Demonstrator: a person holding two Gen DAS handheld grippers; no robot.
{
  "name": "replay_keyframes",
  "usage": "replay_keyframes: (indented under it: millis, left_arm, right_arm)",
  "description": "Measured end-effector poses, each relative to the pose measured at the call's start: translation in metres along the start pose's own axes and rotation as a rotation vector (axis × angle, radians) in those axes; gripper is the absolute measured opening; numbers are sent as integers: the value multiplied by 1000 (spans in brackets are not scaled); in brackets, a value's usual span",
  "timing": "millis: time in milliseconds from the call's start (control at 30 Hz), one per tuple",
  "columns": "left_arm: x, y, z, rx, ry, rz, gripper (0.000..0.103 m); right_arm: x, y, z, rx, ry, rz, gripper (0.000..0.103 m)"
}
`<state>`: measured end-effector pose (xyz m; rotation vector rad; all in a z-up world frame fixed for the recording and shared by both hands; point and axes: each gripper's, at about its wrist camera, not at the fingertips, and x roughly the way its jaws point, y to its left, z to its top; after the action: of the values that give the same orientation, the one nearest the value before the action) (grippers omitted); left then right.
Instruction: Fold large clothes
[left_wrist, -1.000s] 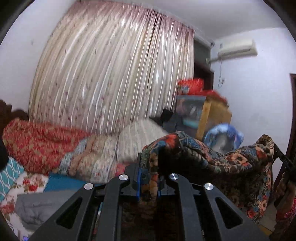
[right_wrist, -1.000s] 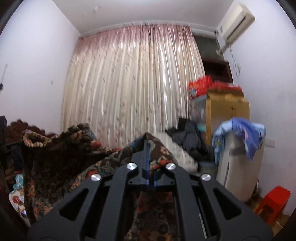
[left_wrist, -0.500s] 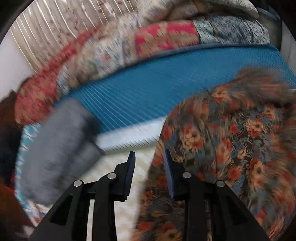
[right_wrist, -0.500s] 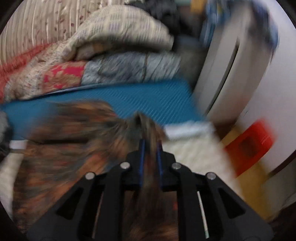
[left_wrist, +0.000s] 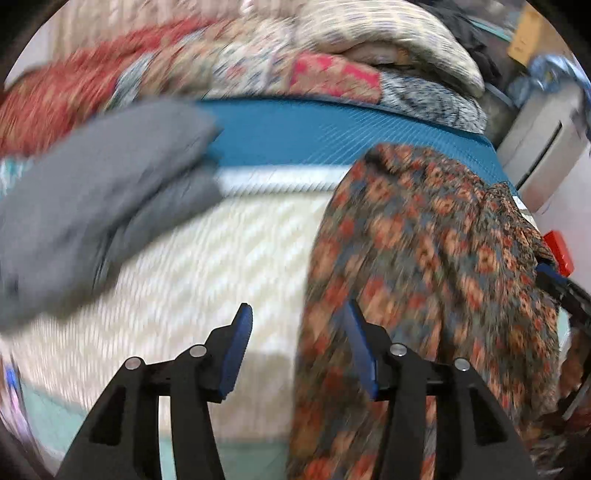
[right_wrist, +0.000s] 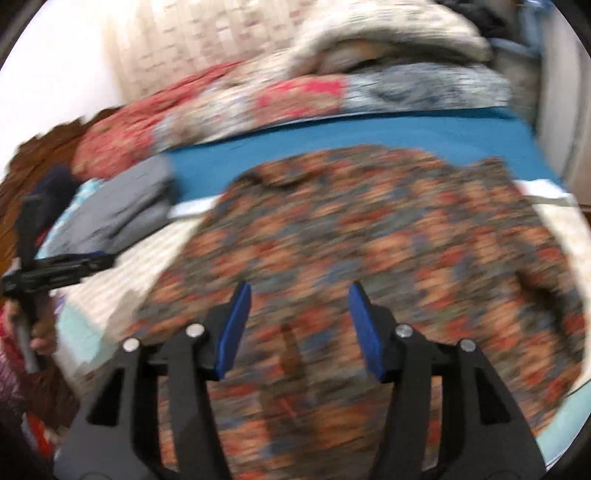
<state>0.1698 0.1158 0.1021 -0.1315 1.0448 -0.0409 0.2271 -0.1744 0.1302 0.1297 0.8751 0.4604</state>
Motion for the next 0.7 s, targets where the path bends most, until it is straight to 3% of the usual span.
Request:
replay_keyframes:
  millis: [67,167,233,400,467,500,533,567,633,700]
  left_arm:
    - [-7,19,-27,-39,8,25,0]
    - [-23,47,-64,-87,21,43,0]
    - [-29,59,-84,-113,43,30,0]
    - [-43,89,-124,-155,51,26,0]
    - [-45,98,-132,-193,46,20,0]
    - [-47,105,-137,-216,40,15,0]
    - [-49,105,-139,-231,35,13,0]
    - [-51,108,-141,-241,27,11,0]
    - [-63,114,-141,-250,-4,14,0]
    - [-71,111,-137,-249,-37,23,0]
  right_arm:
    - [3,41,-11,-80,13,61,53]
    - [7,130,-45,-439,34,65,57]
    - [7,170,-68,-598,76,95,63]
    - [14,237,-108,-692,194,275,86]
    - [34,259,-123,-763,220,212,86]
    - [50,267,-126,-792,222,150,76]
    - [64,273,-125,-801,241,118,54]
    - [74,275,-118,-785,276,110,6]
    - [71,262,-71,-600,262,167,4]
    - [34,239,-4,-402,111,251,4]
